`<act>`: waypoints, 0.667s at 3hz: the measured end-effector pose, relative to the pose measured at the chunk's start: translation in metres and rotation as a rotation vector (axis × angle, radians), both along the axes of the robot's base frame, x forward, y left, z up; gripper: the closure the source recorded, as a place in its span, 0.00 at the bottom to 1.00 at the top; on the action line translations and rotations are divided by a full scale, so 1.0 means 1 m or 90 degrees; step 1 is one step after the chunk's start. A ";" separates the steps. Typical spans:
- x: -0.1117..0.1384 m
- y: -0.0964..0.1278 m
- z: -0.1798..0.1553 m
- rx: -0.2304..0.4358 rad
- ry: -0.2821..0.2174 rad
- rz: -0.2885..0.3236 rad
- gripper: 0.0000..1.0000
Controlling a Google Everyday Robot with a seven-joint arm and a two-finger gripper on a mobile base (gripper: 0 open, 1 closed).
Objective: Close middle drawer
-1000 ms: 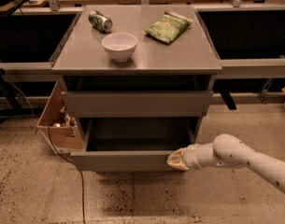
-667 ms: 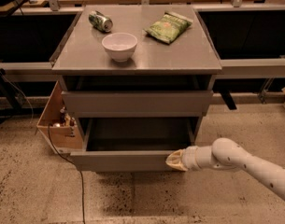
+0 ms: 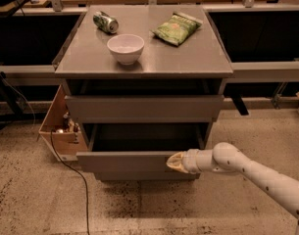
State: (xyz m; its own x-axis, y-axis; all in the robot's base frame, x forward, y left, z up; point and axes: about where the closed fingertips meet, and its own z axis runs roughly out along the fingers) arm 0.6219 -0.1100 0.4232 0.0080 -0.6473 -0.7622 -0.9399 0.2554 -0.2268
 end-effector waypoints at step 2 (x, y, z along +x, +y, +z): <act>0.046 0.066 0.009 0.006 -0.070 -0.027 1.00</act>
Offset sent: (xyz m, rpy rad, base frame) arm 0.0769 0.0829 0.0188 -0.0126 -0.1994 -0.1631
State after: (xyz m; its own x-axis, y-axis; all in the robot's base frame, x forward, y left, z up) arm 0.6677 -0.0437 0.4326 0.0646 -0.6420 -0.7640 -0.8975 0.2973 -0.3258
